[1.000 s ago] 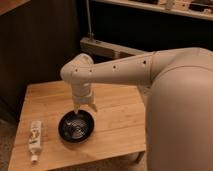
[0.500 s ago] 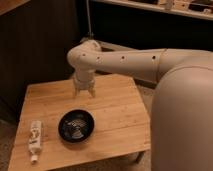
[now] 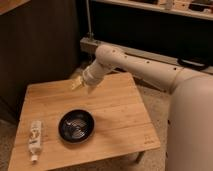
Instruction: Place the bottle in the ceramic bowl
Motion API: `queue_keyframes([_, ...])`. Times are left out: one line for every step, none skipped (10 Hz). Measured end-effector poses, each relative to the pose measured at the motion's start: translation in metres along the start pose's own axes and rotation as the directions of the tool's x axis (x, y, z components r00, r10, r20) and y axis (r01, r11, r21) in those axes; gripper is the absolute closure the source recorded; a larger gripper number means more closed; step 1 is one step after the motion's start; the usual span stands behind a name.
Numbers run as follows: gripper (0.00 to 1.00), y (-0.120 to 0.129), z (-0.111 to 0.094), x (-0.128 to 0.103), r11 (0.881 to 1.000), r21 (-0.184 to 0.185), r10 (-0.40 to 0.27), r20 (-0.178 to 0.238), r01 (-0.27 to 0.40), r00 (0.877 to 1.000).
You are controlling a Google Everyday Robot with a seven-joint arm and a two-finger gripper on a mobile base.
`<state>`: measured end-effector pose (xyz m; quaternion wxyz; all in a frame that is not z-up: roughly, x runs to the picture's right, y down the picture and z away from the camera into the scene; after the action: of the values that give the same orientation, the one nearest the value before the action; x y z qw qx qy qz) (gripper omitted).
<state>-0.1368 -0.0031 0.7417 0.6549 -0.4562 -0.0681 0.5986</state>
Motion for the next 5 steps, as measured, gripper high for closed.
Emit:
queue_keyframes([0.35, 0.005, 0.007, -0.002, 0.999, -0.034, -0.019, -0.004, 0.018, 1.000])
queue_keyframes([0.35, 0.007, 0.018, -0.002, 0.997, -0.075, -0.033, -0.012, 0.032, 0.999])
queue_keyframes([0.35, 0.006, 0.033, 0.000, 0.992, -0.117, -0.039, -0.015, 0.037, 0.999])
queue_keyframes([0.35, 0.008, 0.043, 0.002, 0.988, -0.148, -0.039, -0.019, 0.035, 0.999])
queue_keyframes([0.35, 0.012, 0.050, 0.003, 0.985, -0.170, -0.036, -0.021, 0.031, 0.999])
